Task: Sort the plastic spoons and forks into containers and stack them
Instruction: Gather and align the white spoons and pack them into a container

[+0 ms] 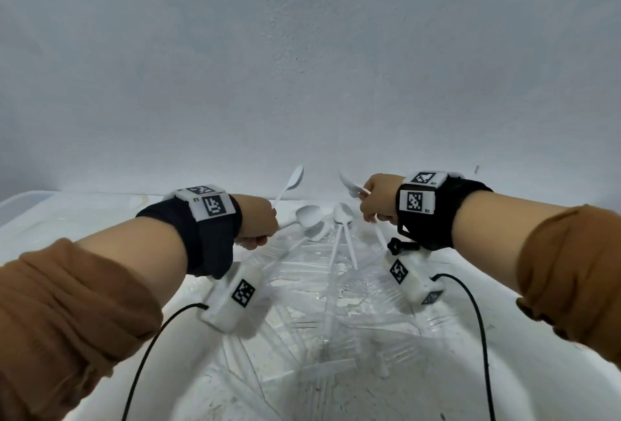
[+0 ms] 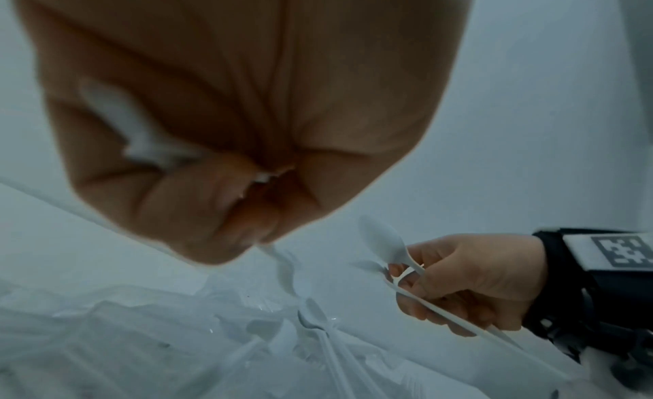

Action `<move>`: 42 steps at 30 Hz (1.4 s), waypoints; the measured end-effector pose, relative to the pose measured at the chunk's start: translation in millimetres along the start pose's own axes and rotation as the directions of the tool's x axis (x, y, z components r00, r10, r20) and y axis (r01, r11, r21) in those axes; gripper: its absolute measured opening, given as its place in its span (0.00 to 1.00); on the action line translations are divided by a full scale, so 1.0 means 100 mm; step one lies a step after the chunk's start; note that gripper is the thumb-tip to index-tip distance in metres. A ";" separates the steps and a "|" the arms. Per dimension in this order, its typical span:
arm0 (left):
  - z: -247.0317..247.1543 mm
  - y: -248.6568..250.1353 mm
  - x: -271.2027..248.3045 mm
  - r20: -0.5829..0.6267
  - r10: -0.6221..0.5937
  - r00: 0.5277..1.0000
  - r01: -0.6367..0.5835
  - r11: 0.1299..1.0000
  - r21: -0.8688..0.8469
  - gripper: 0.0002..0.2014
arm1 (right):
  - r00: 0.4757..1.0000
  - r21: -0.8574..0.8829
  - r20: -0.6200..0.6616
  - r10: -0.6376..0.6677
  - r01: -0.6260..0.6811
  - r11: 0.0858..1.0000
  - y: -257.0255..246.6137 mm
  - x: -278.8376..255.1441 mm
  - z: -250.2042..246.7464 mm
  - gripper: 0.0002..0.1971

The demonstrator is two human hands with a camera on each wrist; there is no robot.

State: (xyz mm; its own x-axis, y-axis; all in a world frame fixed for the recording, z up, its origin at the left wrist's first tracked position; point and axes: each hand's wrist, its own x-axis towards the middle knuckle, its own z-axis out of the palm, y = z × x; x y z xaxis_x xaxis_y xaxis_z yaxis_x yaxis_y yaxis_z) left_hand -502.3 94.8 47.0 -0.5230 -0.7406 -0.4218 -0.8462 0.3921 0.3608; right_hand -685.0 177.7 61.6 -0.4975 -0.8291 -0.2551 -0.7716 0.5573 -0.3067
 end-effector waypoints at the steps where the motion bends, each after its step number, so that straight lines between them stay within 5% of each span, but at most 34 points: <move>1: 0.00 0.00 -0.01 -0.008 -0.005 1.000 0.004 0.999 -0.044 0.13 | 0.999 0.032 -0.036 -0.001 0.002 1.000 0.02 0.03 0.01 0.10; 7: 0.10 -0.05 0.05 -0.136 -0.035 0.990 0.022 0.995 -0.095 0.18 | 0.977 0.160 -0.213 -0.011 0.046 0.986 0.08 0.17 0.19 0.19; 11: 0.17 -0.09 0.06 -0.145 -0.066 0.987 0.051 0.993 -0.105 0.18 | 0.994 0.118 -0.110 -0.019 0.032 0.993 -0.02 0.14 0.21 0.18; 15: 0.20 -0.06 0.07 -0.160 -0.056 0.986 0.058 0.998 0.009 0.18 | 0.998 -0.168 0.018 -0.062 0.064 0.984 -0.12 0.07 0.15 0.22; 23: 0.20 -0.01 0.18 -0.161 0.041 0.986 -0.008 0.980 0.199 0.08 | 0.997 -0.356 0.080 -0.002 0.031 0.934 -0.26 0.10 0.24 0.20; 26: 0.24 0.00 0.24 -0.170 0.050 0.984 -0.012 0.977 0.215 0.11 | 0.994 -0.384 0.107 0.024 0.019 0.923 -0.23 0.14 0.25 0.19; 30: 0.28 0.02 0.33 -0.139 0.022 0.990 0.006 0.979 0.202 0.13 | 0.990 -0.374 0.142 0.007 0.048 0.926 -0.19 0.20 0.30 0.09; 34: 0.29 0.03 0.34 -0.097 -0.008 0.995 0.030 0.972 0.231 0.21 | 0.991 -0.259 0.121 0.055 -0.022 0.965 -0.13 0.25 0.30 0.13; 42: 0.27 0.04 0.26 -0.076 0.006 0.997 0.010 0.978 0.210 0.12 | 0.996 -0.006 0.035 0.087 -0.086 0.996 0.13 0.18 0.13 0.17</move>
State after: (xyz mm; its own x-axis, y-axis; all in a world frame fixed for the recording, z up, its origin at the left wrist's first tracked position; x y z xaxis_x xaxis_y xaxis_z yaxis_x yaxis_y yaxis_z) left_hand -521.7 91.7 15.3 -0.5192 -0.7774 -0.3551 -0.8538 0.4907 0.1742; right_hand -698.8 170.4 40.8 -0.5481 -0.7757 -0.3128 -0.7282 0.6265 -0.2779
